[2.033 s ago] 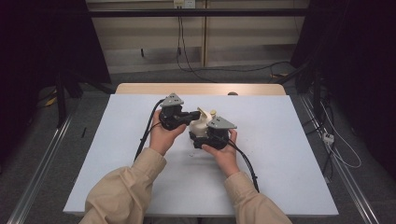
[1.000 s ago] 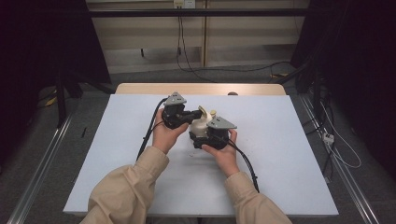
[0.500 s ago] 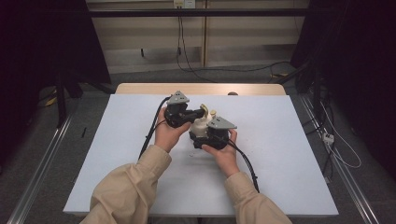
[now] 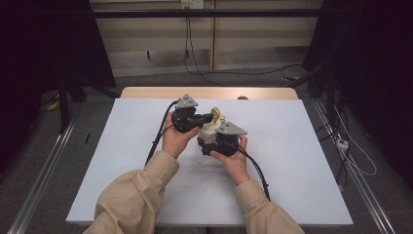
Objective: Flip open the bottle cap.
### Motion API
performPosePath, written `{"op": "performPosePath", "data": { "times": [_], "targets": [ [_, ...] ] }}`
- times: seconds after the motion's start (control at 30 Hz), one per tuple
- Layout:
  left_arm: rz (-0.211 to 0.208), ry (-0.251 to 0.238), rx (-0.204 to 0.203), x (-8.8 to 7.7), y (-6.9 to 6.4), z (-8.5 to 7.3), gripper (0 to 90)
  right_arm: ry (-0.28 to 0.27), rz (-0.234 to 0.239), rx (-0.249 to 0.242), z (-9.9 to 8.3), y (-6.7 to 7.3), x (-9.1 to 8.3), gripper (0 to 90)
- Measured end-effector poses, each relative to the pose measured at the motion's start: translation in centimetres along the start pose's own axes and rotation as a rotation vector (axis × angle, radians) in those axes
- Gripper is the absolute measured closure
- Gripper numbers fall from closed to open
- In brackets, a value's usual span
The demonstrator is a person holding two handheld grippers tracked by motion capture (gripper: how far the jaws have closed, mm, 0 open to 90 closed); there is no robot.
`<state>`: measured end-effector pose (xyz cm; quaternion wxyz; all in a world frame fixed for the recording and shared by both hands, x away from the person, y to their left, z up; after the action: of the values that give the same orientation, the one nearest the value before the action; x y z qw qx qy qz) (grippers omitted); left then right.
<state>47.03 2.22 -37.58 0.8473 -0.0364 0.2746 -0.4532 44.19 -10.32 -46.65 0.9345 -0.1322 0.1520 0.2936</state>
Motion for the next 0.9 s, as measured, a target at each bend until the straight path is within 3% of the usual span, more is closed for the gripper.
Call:
{"op": "performPosePath", "data": {
  "times": [0.6,0.9],
  "targets": [
    [-0.009,-0.005,-0.013,0.21,0.14,0.02,89.7,0.004,-0.009,0.002,0.04,0.04,0.01,4.4],
    [-0.01,-0.005,-0.011,-0.31,0.13,0.16,81.7,0.007,-0.011,0.004,0.08,0.07,-0.02,4.2]
  ]
}}
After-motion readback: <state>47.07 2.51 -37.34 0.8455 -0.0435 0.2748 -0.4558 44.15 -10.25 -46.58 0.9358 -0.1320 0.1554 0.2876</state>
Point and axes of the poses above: each handheld gripper's, and its own axes: x roughly forward along the jaws, z roughly out of its top, y roughly to its left, the point moved 3 cm from there along x, roughly forward along the jaws, and after that the axes turned 12 degrees about -x, right-handed, at the moved point
